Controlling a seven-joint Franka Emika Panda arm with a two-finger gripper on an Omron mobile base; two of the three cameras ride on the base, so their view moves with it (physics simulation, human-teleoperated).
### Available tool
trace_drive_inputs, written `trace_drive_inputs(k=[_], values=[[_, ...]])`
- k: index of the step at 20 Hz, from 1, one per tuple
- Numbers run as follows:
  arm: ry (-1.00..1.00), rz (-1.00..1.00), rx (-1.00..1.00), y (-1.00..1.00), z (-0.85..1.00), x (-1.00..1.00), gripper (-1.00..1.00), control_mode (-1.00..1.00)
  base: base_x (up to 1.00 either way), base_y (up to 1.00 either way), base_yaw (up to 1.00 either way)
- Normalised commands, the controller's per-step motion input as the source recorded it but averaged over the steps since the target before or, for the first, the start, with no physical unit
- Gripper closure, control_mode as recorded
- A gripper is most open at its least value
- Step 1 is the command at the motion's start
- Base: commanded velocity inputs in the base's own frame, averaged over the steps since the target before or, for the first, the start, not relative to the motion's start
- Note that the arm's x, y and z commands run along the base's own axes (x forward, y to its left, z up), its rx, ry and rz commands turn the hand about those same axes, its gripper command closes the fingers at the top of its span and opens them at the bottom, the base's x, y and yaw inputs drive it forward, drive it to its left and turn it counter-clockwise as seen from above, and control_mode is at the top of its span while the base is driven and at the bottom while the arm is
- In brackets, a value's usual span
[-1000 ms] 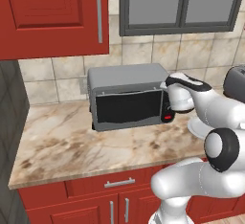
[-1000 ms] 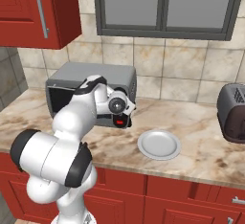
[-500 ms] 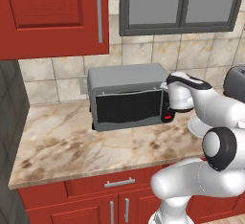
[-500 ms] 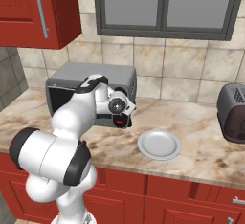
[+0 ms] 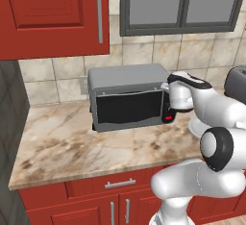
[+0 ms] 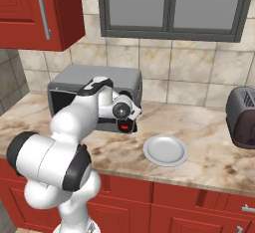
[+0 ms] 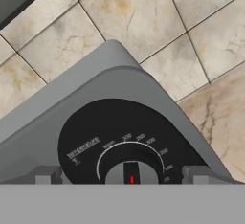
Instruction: Pull the toaster oven rack outwards. Pick up the baguette from the plate and place it on the toaster oven rack. Close the toaster oven door fully and set the temperature to the lowest setting.
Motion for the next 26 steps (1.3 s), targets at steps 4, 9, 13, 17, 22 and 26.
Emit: trace_drive_inputs(k=[4,9,13,17,22,26], values=[[0.0,0.0,0.0,0.0,0.0,0.02,1.0,-1.0,0.0,0.0,0.0],[0.0,0.01,0.0,0.0,0.0,0.05,1.0,-1.0,0.0,0.0,0.0],[0.0,0.0,-0.01,0.0,0.0,0.0,1.0,-1.0,0.0,0.0,0.0],[0.0,0.0,-0.24,0.03,0.0,0.01,1.0,-1.0,0.0,0.0,0.0],[0.0,0.0,-0.43,0.06,0.0,0.0,1.0,-1.0,0.0,0.0,0.0],[-0.03,0.0,-0.45,0.06,0.0,0.0,1.0,-1.0,0.0,0.0,0.0]])
